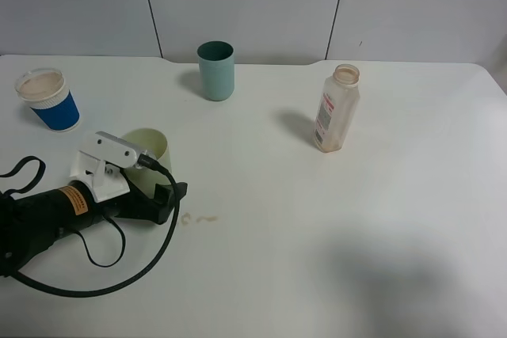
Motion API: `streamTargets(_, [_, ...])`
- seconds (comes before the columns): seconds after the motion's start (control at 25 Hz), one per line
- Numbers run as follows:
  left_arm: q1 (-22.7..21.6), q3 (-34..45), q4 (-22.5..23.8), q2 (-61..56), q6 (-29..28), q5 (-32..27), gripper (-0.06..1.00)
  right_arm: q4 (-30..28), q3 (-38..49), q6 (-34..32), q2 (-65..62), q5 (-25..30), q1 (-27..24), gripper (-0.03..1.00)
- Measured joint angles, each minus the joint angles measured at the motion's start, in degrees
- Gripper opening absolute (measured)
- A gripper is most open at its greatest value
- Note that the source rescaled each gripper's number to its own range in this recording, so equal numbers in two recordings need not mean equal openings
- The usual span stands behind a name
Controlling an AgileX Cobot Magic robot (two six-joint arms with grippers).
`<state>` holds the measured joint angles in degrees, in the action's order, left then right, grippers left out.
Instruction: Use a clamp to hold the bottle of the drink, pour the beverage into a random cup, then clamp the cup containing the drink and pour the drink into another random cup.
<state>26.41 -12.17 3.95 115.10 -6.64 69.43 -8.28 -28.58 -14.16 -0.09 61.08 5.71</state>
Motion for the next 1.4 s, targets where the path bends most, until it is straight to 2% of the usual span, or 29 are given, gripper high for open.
streamTargets(0.28, [0.0, -1.5, 0.1, 0.9, 0.0, 0.1, 0.8, 0.0, 0.0, 0.0, 0.0, 0.0, 0.0, 1.0])
streamTargets(0.36, [0.0, -1.7, 0.1, 1.8, 0.0, 0.1, 0.72, 0.0, 0.0, 0.0, 0.0, 0.0, 0.0, 1.0])
streamTargets(0.4, [0.0, -1.8, 0.1, 2.1, 0.0, 0.1, 0.62, 0.0, 0.0, 0.0, 0.0, 0.0, 0.0, 1.0])
streamTargets(0.48, [0.0, -1.8, 0.1, 2.5, 0.0, 0.1, 0.35, 0.0, 0.0, 0.0, 0.0, 0.0, 0.0, 1.0])
streamTargets(0.56, [0.0, -1.8, 0.3, 2.7, 0.3, 0.1, 0.0, 0.0, 0.0, 0.0, 0.0, 0.0, 0.0, 1.0])
streamTargets(0.84, [0.0, -1.8, 1.4, 2.7, 4.6, 0.0, 0.01, 0.0, 0.0, 0.0, 0.0, 0.0, 0.0, 1.0])
streamTargets(1.4, [0.0, -1.8, 1.1, -0.4, 4.7, -0.4, 0.01, 0.0, 0.0, 0.0, 0.0, 0.0, 0.0, 1.0])
